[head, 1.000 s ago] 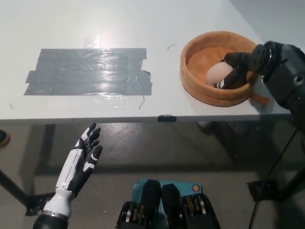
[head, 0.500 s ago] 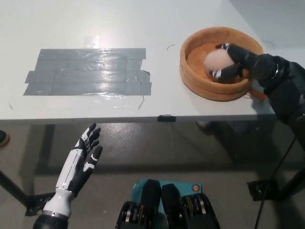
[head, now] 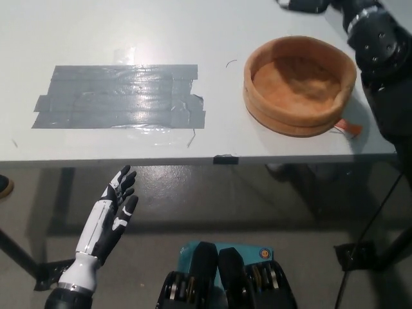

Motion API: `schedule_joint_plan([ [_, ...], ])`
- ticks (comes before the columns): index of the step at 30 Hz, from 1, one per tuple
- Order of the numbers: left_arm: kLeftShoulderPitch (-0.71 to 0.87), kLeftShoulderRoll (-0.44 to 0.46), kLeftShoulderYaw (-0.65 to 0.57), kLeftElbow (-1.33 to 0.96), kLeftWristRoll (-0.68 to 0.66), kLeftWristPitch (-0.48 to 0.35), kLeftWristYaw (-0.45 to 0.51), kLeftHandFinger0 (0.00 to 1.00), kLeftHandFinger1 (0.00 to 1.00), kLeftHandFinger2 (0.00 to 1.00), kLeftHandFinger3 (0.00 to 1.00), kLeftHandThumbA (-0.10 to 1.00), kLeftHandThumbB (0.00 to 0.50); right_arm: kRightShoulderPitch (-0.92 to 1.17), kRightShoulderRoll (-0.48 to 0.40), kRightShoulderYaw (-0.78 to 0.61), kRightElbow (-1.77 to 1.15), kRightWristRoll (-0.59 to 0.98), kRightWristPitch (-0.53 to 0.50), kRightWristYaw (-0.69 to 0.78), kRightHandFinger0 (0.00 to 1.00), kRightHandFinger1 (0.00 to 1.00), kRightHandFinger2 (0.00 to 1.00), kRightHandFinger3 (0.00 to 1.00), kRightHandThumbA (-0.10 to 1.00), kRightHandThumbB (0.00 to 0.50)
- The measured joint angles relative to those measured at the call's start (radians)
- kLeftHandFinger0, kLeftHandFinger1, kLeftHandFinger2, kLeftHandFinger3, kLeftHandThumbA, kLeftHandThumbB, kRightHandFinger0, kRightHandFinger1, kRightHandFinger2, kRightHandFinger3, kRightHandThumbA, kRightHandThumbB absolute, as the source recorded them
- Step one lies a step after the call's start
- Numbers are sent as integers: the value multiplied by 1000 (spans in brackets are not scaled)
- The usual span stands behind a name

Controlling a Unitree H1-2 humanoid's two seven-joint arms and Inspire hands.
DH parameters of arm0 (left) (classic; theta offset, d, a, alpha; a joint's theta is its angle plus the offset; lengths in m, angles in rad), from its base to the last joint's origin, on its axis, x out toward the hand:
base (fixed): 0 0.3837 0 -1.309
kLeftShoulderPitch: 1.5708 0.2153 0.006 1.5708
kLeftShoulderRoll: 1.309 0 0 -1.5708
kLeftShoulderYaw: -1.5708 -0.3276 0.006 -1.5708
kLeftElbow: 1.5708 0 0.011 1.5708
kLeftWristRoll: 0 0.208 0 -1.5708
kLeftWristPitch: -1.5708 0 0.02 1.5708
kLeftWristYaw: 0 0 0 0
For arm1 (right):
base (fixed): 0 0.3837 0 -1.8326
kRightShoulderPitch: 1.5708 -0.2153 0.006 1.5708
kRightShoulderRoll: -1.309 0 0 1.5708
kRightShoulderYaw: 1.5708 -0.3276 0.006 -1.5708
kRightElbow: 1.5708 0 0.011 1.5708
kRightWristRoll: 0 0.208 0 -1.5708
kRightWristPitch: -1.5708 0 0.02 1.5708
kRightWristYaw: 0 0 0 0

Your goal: An emotional support dumpling is kept in a soft plate infront in the middle of the desk infront of the robot. The robot extends its right arm to pick up the dumpling and hands it to a person

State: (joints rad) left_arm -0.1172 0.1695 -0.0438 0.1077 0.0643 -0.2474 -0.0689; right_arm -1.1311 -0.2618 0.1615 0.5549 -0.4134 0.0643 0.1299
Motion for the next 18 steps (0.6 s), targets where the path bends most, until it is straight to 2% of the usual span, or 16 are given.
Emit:
schedule_joint_plan([
  [1,-2,0,0,0,0,0,0,1000,1000,1000,1000,858,319,0,0,-1,-35,0,8,0,0,490,886,965,-100,165],
  [3,-7,0,-1,0,0,0,-1,1000,1000,1000,1000,862,316,0,1,-1,-113,0,21,1,228,629,926,991,-100,164],
  [4,-9,0,-2,0,0,0,-2,1000,1000,1000,1000,859,315,-1,2,-1,-140,0,26,1,115,423,893,1000,-100,164],
  [6,-14,0,-3,0,0,0,-5,1000,1000,1000,1000,854,306,-7,9,5,-167,-1,37,5,12,368,948,1000,-100,173],
  [7,-17,0,-4,1,0,0,-7,1000,1000,1000,1000,855,305,-11,15,9,-167,-1,42,8,0,352,929,1000,-100,170],
  [10,-19,-1,-5,1,1,-1,-9,1000,1000,1000,1000,849,301,-28,34,25,-132,-1,53,14,0,403,900,996,-100,179],
  [15,-19,-3,-5,1,1,-1,-12,1000,1000,1000,1000,844,315,-62,64,53,16,-3,49,13,5,464,893,912,-100,194],
  [17,-19,-3,-5,1,0,-1,-13,1000,1000,1000,1000,845,325,-70,74,65,82,-2,46,13,0,455,883,879,-100,197],
  [18,-19,-3,-5,1,0,-1,-13,1000,1000,1000,1000,845,329,-71,78,68,107,-2,44,12,14,492,911,872,-100,202],
])
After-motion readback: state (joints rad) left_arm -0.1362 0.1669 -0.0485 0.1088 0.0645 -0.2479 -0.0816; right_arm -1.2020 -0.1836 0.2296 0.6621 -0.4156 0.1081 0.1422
